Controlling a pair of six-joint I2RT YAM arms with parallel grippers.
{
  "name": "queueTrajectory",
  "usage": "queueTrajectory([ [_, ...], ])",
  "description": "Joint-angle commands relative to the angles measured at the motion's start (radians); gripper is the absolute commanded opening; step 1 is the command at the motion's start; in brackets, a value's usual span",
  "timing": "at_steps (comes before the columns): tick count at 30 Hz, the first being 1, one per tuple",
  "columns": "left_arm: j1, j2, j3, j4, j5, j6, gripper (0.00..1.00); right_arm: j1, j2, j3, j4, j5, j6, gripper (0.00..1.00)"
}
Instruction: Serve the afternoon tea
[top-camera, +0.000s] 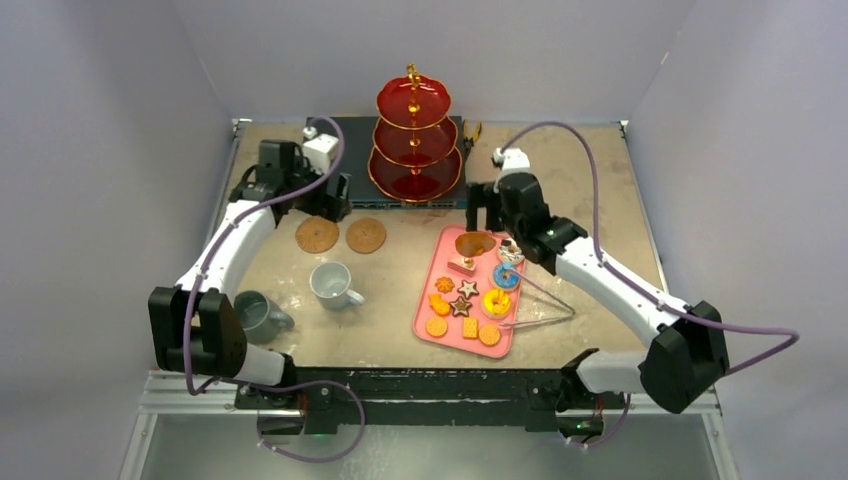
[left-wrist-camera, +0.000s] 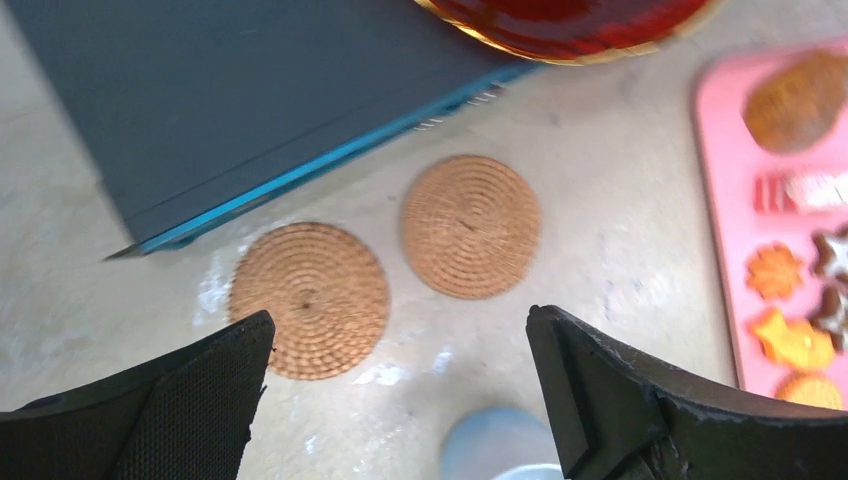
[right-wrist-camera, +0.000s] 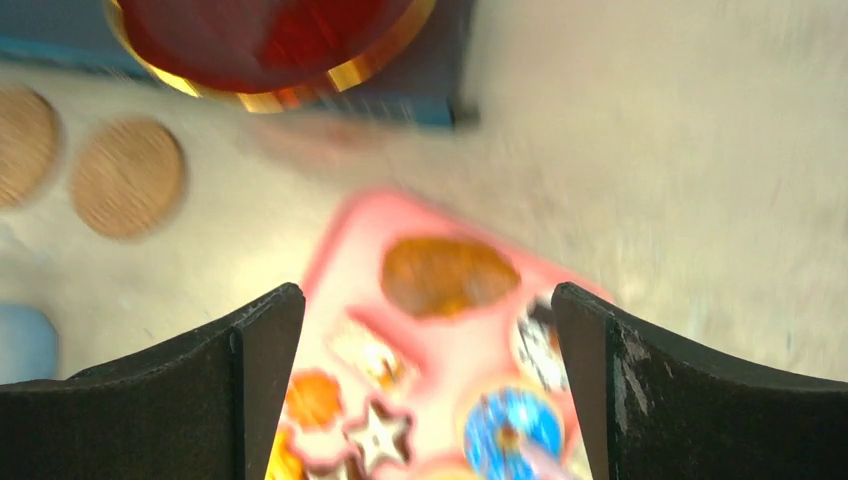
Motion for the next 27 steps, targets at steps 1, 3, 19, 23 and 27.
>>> queueTrajectory([
  [1, -0.112, -0.054, 0.033, -0.085, 0.009, 0.134, 0.99, -0.031, -0.103, -0.112, -0.204, -0.013, 0.185, 0.97],
  [3, -0.118, -0.048, 0.047, -0.094, 0.001, 0.136, 0.99, -0.046, -0.137, -0.154, -0.265, -0.025, 0.216, 0.97],
  [19, -0.12, -0.044, 0.098, -0.066, -0.018, 0.084, 0.99, -0.207, -0.121, -0.165, -0.439, -0.185, 0.256, 0.75],
  [23, -0.119, -0.038, 0.11, -0.058, -0.012, 0.067, 0.99, -0.233, -0.073, -0.166, -0.454, -0.192, 0.232, 0.73],
  [27, -0.12, -0.036, 0.112, -0.044, -0.014, 0.055, 0.99, -0.26, -0.001, -0.17, -0.43, -0.234, 0.195, 0.68],
])
